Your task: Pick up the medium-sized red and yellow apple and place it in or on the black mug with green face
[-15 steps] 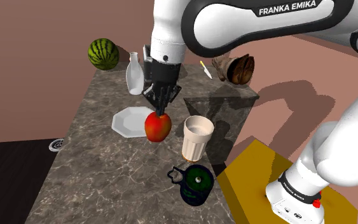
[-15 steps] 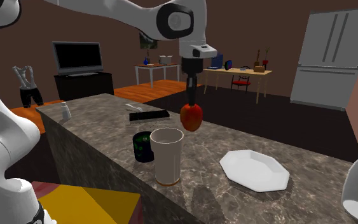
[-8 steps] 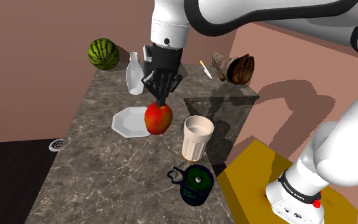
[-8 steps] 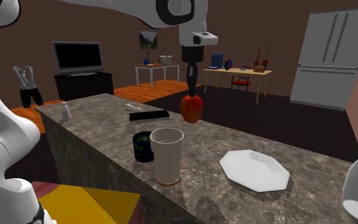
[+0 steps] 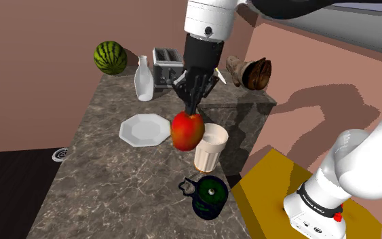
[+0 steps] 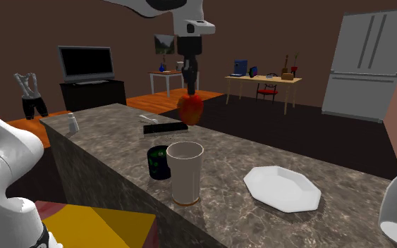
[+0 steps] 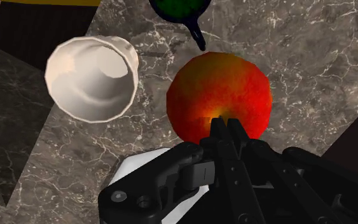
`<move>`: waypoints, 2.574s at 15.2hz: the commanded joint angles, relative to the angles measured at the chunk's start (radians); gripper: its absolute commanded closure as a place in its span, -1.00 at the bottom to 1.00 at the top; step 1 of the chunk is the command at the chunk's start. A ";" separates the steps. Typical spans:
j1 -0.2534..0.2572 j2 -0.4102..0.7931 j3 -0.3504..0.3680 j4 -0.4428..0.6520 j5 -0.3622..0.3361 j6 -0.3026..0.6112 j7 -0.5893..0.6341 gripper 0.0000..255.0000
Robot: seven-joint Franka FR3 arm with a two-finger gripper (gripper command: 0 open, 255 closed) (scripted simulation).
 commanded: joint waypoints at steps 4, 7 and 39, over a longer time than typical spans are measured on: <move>0.031 -0.152 -0.009 -0.058 0.065 -0.080 0.016 1.00; 0.055 -0.230 -0.013 -0.076 0.095 -0.132 0.036 1.00; 0.080 -0.255 0.040 -0.457 0.146 0.225 -0.002 1.00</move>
